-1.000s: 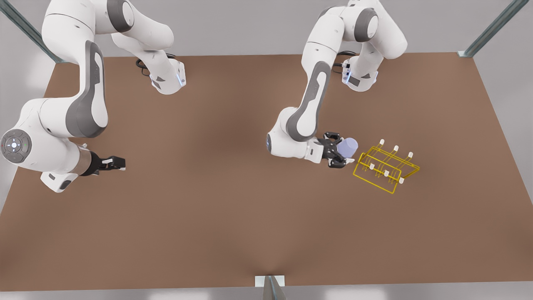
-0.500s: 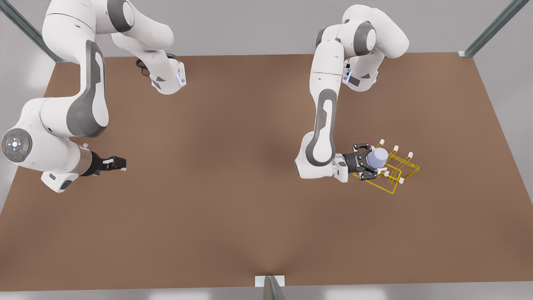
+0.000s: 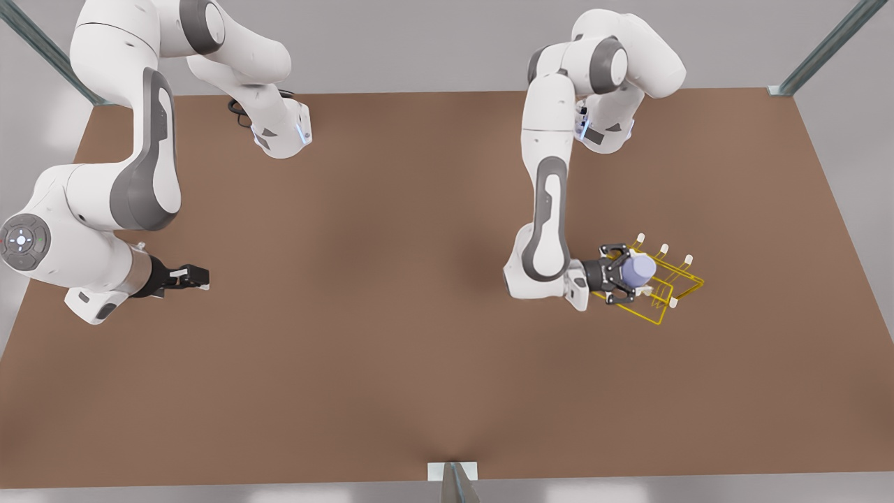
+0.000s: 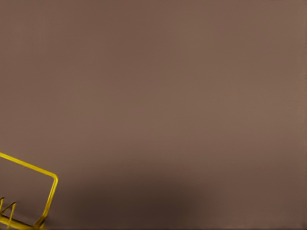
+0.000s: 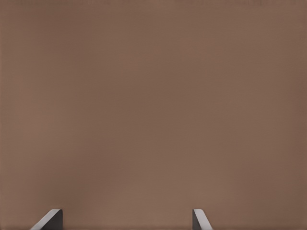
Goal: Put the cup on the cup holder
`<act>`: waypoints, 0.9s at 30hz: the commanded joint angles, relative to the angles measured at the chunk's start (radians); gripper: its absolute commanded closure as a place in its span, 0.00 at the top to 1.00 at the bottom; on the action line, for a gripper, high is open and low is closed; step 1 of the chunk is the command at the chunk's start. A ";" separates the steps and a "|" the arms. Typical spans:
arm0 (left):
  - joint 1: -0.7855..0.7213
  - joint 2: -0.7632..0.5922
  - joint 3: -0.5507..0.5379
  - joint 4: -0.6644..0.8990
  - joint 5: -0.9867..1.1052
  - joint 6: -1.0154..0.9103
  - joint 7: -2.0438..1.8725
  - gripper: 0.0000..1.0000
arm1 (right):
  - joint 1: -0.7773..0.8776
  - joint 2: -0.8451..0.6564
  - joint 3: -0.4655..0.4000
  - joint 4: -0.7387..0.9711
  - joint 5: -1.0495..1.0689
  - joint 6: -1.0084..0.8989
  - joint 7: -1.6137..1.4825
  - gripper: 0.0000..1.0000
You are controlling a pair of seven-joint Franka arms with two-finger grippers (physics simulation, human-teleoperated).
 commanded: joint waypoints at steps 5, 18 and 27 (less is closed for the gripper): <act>-0.033 -0.007 0.001 -0.018 -0.042 0.009 0.095 0.78 | -0.001 -0.001 -0.001 -0.001 0.003 0.002 0.000 1.00; -0.058 -0.085 0.002 -0.013 -0.053 -0.058 0.101 1.00 | 0.006 -0.015 0.000 -0.003 -0.068 0.072 0.025 1.00; 0.361 -0.518 -0.178 0.467 -0.673 -0.356 2.138 1.00 | -0.002 -0.109 0.000 -0.119 -0.066 0.132 0.108 1.00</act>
